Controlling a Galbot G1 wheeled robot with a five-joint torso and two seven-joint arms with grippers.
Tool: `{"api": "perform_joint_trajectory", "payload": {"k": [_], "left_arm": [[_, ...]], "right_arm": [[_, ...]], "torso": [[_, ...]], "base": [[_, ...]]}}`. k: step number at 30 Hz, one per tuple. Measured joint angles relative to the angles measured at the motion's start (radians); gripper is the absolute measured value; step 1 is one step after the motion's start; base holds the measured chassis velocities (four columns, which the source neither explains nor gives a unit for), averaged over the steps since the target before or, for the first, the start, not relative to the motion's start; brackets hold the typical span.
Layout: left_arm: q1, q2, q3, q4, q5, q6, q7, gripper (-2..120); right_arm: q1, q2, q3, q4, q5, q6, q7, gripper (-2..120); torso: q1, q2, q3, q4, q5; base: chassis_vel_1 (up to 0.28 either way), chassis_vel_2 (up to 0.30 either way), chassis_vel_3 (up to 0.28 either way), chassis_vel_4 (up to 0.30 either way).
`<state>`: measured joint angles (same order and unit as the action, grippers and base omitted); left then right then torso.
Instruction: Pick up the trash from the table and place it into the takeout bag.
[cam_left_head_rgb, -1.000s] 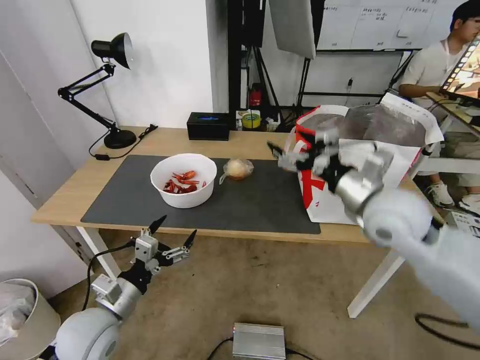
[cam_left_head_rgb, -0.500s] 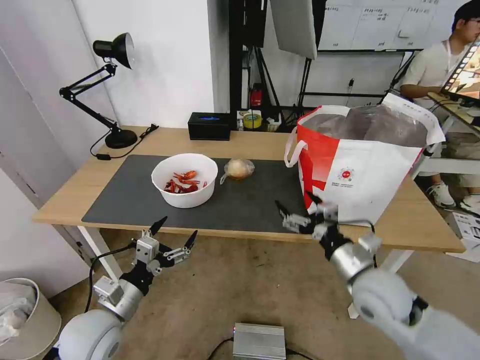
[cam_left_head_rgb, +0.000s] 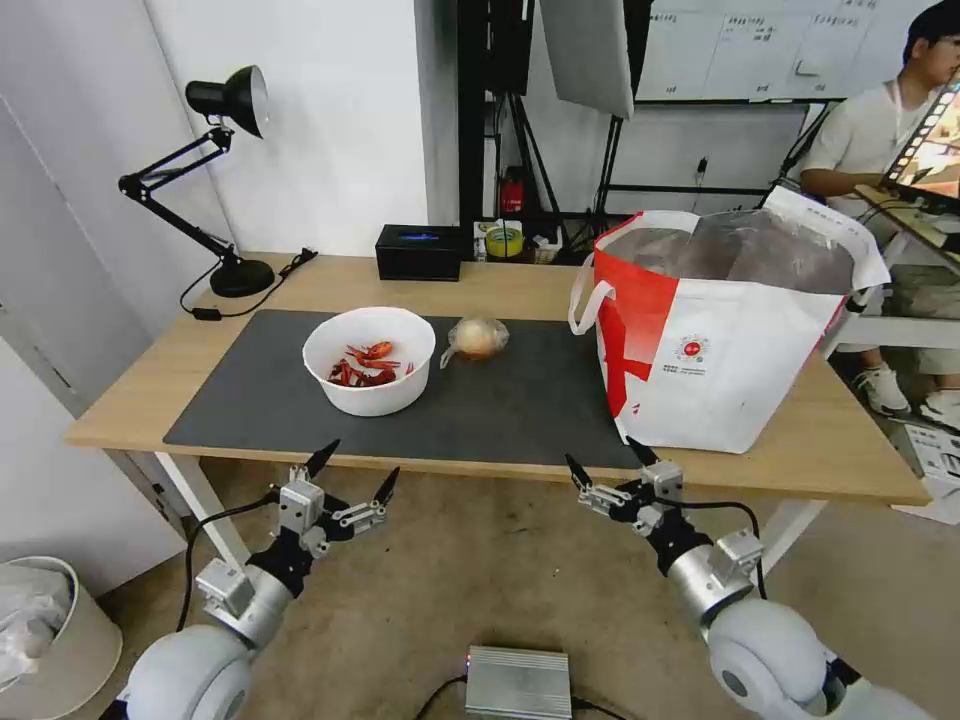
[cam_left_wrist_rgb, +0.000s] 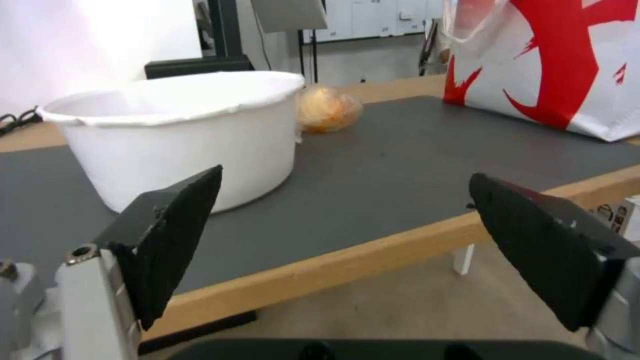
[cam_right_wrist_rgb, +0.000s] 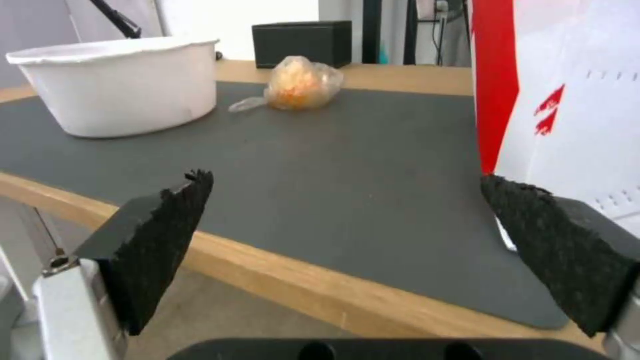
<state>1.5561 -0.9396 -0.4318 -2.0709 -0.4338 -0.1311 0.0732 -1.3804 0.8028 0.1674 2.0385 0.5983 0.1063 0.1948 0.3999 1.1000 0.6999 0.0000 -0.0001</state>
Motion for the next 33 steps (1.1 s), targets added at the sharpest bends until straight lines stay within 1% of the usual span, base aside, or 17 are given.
{"api": "perform_joint_trajectory", "payload": {"k": [9, 15, 18, 19, 20, 21, 22, 23, 24, 26, 27, 29, 31, 32, 33], "left_arm": [[0.000, 0.000, 0.004, 0.004, 0.004, -0.002, 0.001, 100], [0.004, 0.000, 0.008, -0.011, 0.007, -0.003, 0.001, 100], [0.003, 0.006, 0.001, -0.011, 0.007, -0.003, 0.001, 100], [0.003, 0.006, 0.001, -0.011, 0.007, -0.003, 0.001, 100], [0.003, 0.010, 0.001, -0.011, 0.006, -0.003, 0.001, 100], [-0.002, 0.017, 0.006, -0.009, 0.003, -0.003, 0.001, 100], [-0.003, 0.021, 0.007, -0.007, 0.001, -0.003, 0.001, 100], [-0.003, 0.021, 0.007, -0.007, 0.001, -0.003, 0.001, 100], [-0.003, 0.023, 0.007, -0.005, 0.000, -0.003, 0.000, 100], [0.000, 0.025, 0.002, -0.004, -0.002, -0.003, -0.003, 100], [0.000, 0.025, 0.002, -0.004, -0.002, -0.003, -0.003, 100], [0.002, 0.027, -0.001, -0.005, -0.003, -0.002, -0.012, 100], [0.003, 0.027, -0.001, -0.005, -0.003, -0.002, -0.018, 100], [0.003, 0.027, -0.001, -0.005, -0.003, -0.002, -0.018, 100], [0.002, 0.026, -0.001, -0.002, -0.004, -0.001, -0.019, 100]], "right_arm": [[0.000, 0.001, -0.002, -0.001, -0.001, 0.001, 0.006, 100], [0.032, 0.000, -0.018, 0.002, 0.013, 0.001, 0.006, 100], [0.145, -0.005, -0.070, 0.000, 0.061, -0.028, 0.010, 100], [0.145, -0.005, -0.070, 0.000, 0.061, -0.028, 0.010, 100], [0.184, -0.004, -0.083, -0.001, 0.075, -0.047, 0.017, 100], [0.227, 0.000, -0.094, -0.001, 0.091, -0.069, 0.028, 100], [0.280, 0.004, -0.118, -0.007, 0.110, -0.089, 0.040, 100], [0.280, 0.004, -0.118, -0.007, 0.110, -0.089, 0.040, 100], [0.320, 0.007, -0.137, -0.017, 0.123, -0.103, 0.048, 100], [0.451, 0.022, -0.201, -0.066, 0.169, -0.135, 0.065, 100], [0.451, 0.022, -0.201, -0.066, 0.169, -0.135, 0.065, 100], [0.557, 0.047, -0.265, -0.119, 0.220, -0.161, 0.076, 100], [0.666, 0.083, -0.324, -0.182, 0.265, -0.180, 0.086, 100], [0.666, 0.083, -0.324, -0.182, 0.265, -0.180, 0.086, 100], [0.722, 0.107, -0.353, -0.220, 0.283, -0.186, 0.090, 100]], "torso": [[0.000, 0.000, 0.000, 0.0000, 0.0000], [0.000, 0.000, 0.000, -0.0003, 0.0001], [0.000, 0.000, 0.000, 0.0002, 0.0001], [0.000, 0.000, 0.000, 0.0002, 0.0001], [0.000, 0.000, 0.000, 0.0004, 0.0000], [0.000, 0.000, 0.000, 0.0003, 0.0001], [0.000, 0.000, 0.000, -0.0004, -0.0001], [0.000, 0.000, 0.000, -0.0004, -0.0001], [0.000, 0.000, 0.000, -0.0004, -0.0001], [0.000, 0.000, 0.000, 0.0003, -0.0003], [0.000, 0.000, 0.000, 0.0003, -0.0003], [0.000, 0.000, 0.000, 0.0001, 0.0002], [0.000, 0.000, 0.000, 0.0000, -0.0001], [0.000, 0.000, 0.000, 0.0000, -0.0001], [0.000, 0.000, 0.000, 0.0000, 0.0000]], "base": [[0.000, 0.000, 0.000, 0.000], [0.000, 0.000, 0.000, 0.000], [0.000, 0.000, 0.000, 0.000], [0.000, 0.000, 0.000, 0.000], [0.000, 0.000, 0.000, 0.000], [0.000, 0.000, 0.000, 0.000], [0.000, 0.000, 0.000, 0.000], [0.000, 0.000, 0.000, 0.000], [0.000, 0.000, 0.000, 0.000], [0.000, 0.000, 0.000, 0.000], [0.000, 0.000, 0.000, 0.000], [0.000, 0.000, 0.000, 0.000], [0.000, 0.000, 0.000, 0.000], [0.000, 0.000, 0.000, 0.000], [0.000, 0.000, 0.000, 0.000]]}}
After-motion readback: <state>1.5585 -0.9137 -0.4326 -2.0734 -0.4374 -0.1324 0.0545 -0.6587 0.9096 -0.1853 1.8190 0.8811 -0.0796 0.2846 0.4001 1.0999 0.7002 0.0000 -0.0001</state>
